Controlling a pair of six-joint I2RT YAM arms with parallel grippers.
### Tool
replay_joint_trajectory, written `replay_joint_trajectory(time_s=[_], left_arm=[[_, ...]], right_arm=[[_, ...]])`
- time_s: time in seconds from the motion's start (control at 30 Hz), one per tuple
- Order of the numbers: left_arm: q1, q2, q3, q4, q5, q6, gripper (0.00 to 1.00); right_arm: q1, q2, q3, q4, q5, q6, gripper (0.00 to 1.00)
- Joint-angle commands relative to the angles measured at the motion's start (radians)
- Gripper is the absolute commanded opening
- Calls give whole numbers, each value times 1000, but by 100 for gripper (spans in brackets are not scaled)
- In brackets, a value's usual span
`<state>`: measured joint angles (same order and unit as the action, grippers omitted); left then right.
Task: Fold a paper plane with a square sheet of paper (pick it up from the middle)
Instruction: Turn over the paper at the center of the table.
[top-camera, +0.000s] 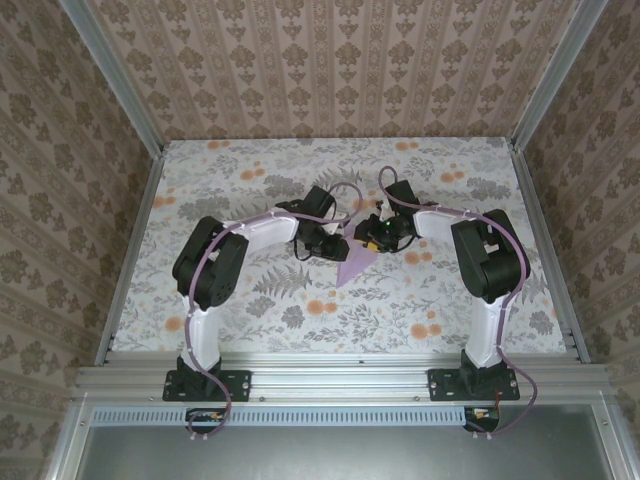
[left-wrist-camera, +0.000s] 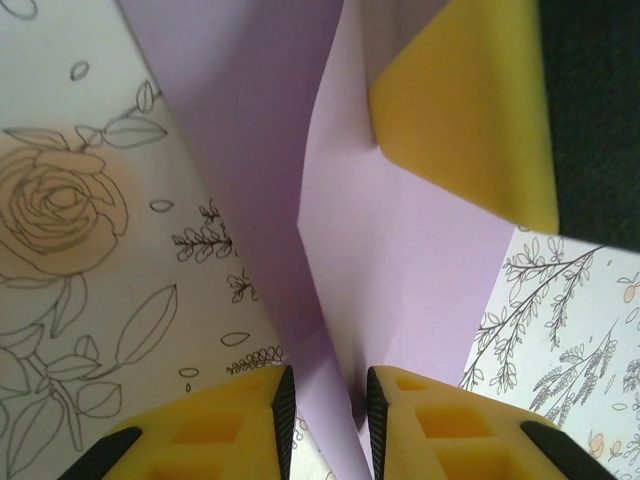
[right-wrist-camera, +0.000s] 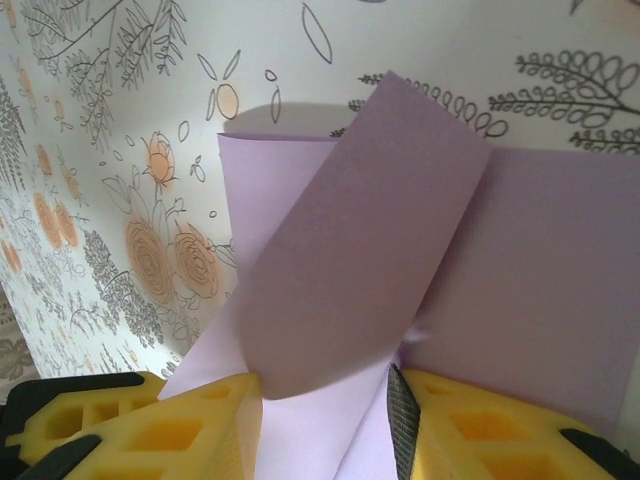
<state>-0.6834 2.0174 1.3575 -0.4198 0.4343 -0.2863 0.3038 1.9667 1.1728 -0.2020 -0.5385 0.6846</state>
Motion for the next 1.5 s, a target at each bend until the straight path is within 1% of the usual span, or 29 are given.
replay_joint_trajectory(time_s=[0.0,0.27,0.5,0.63,1.03,1.17,1.27,1.47], left_arm=[[11,7,9,7,44,22,29],[27,26,8,19,75,20,29],[37,45,6,19,85,24,23],[43,50,0,21,87,24,22],[59,49,-24,35,99,25,21],[62,45,-27,37,104,25,21],[63,40,-29,38,104,24,21],[67,14,-34,40,113,20,23]], right_arm=[[8,19,32,-14,-8,10,42],[12,14,30,0,-22,19,44],[11,15,-8,89,-74,64,44],[14,11,-22,119,-93,79,44],[51,36,-30,142,-109,92,41],[60,42,-30,139,-107,94,38],[64,46,-31,136,-103,93,34],[69,42,-22,114,-88,80,21]])
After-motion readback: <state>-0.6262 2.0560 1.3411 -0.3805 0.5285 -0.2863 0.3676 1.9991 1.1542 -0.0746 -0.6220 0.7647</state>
